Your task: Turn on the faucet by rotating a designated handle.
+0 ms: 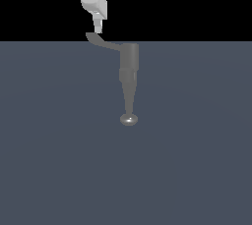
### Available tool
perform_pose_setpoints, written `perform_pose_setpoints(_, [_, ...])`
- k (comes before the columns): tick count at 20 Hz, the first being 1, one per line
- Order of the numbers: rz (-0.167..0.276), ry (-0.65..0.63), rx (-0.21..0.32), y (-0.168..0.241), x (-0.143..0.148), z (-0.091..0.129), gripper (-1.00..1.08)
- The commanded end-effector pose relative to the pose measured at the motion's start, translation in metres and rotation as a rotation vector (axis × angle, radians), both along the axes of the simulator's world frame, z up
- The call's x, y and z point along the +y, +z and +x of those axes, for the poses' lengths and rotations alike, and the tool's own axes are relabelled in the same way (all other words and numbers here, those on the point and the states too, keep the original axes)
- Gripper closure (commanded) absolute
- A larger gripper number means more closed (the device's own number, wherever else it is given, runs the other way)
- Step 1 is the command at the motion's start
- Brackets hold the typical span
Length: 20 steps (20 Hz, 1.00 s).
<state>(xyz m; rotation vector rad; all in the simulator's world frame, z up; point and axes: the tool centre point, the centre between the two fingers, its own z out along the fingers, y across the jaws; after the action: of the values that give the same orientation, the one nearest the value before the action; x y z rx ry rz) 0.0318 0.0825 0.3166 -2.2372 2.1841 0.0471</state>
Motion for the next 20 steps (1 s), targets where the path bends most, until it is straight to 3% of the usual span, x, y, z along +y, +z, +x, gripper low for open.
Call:
perform_pose_setpoints(1, [-0.011,-0.042,-0.003,-0.006,0.003,0.006,1.08])
perform_pose_setpoints(15, [-0.032,-0.116,-0.01,-0.018,0.007,0.015,1.08])
perform_pose_setpoints(20, [-0.032,-0.115,-0.009,-0.018,0.008,0.005,1.08])
